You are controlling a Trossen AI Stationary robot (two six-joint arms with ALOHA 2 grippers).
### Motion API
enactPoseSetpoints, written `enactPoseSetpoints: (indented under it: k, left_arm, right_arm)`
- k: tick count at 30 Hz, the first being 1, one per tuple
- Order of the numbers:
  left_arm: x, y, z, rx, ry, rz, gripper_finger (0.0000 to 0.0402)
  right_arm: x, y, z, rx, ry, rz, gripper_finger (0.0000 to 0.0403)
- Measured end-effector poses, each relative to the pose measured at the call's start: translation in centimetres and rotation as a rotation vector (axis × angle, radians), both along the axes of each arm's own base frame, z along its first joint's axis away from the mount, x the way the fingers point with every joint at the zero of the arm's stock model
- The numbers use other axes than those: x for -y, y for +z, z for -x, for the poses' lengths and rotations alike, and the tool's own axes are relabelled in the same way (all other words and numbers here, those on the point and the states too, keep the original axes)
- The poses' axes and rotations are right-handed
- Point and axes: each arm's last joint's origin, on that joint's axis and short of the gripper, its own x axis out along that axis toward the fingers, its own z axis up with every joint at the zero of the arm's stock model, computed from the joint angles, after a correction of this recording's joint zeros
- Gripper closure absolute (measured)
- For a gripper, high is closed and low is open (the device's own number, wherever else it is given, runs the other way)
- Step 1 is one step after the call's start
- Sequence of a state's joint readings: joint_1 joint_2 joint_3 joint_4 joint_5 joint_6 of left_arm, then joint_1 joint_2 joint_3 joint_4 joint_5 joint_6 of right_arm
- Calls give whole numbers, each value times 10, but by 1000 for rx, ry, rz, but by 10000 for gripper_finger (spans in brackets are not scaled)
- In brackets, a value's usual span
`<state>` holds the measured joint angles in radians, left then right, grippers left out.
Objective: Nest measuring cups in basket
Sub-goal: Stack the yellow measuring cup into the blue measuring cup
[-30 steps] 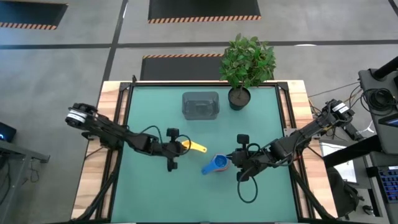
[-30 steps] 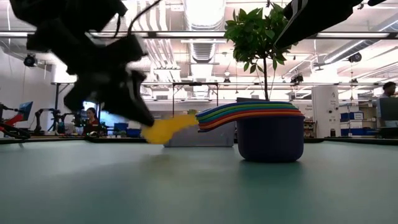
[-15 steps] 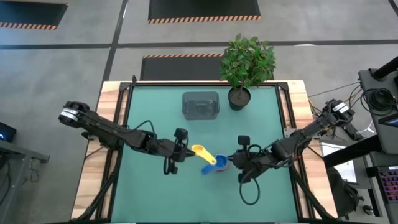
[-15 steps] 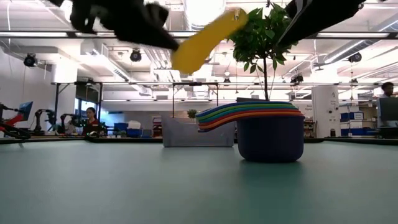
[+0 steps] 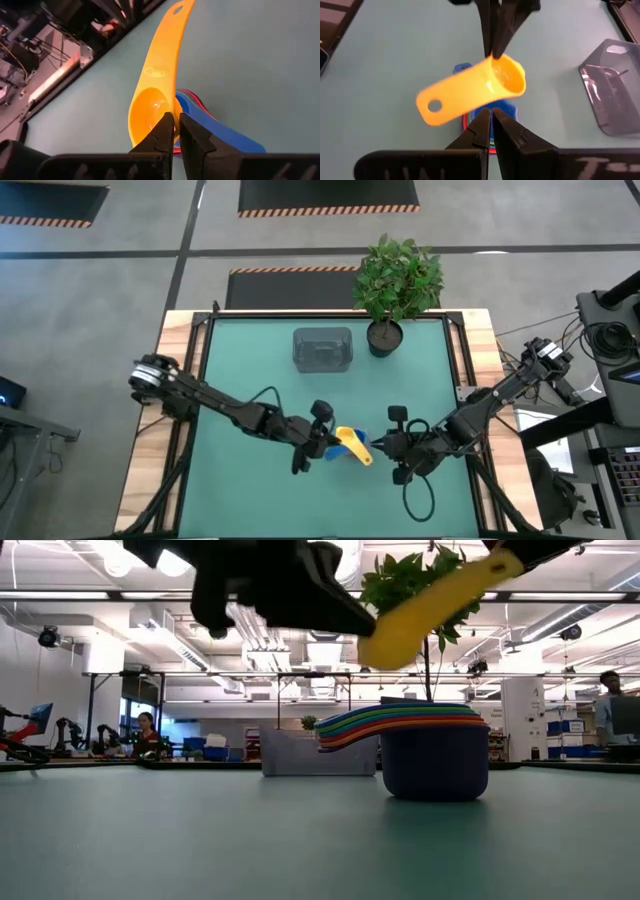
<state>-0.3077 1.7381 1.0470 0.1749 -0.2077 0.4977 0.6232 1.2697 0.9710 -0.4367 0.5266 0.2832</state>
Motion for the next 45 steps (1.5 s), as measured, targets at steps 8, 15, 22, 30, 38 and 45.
enactPoseSetpoints:
  k: [8,15,22,30,38,45]
  left_arm:
    - [3,-16,-10,14,0,5,400]
    - [4,-25,-13,8,1,3,391]
    - [4,-36,-19,23,17,-8,389]
    - [2,-42,-22,30,26,-19,389]
    - [1,-48,-25,32,43,-11,388]
    - [1,-47,-26,37,49,2,363]
  right_arm:
    - [-2,1,2,5,1,-13,394]
    - [-2,1,2,15,-14,2,394]
    - [-2,1,2,16,-15,3,394]
    - [-2,1,2,16,-15,3,394]
    - [-2,1,2,16,-15,2,394]
    - [-2,1,2,16,-16,0,394]
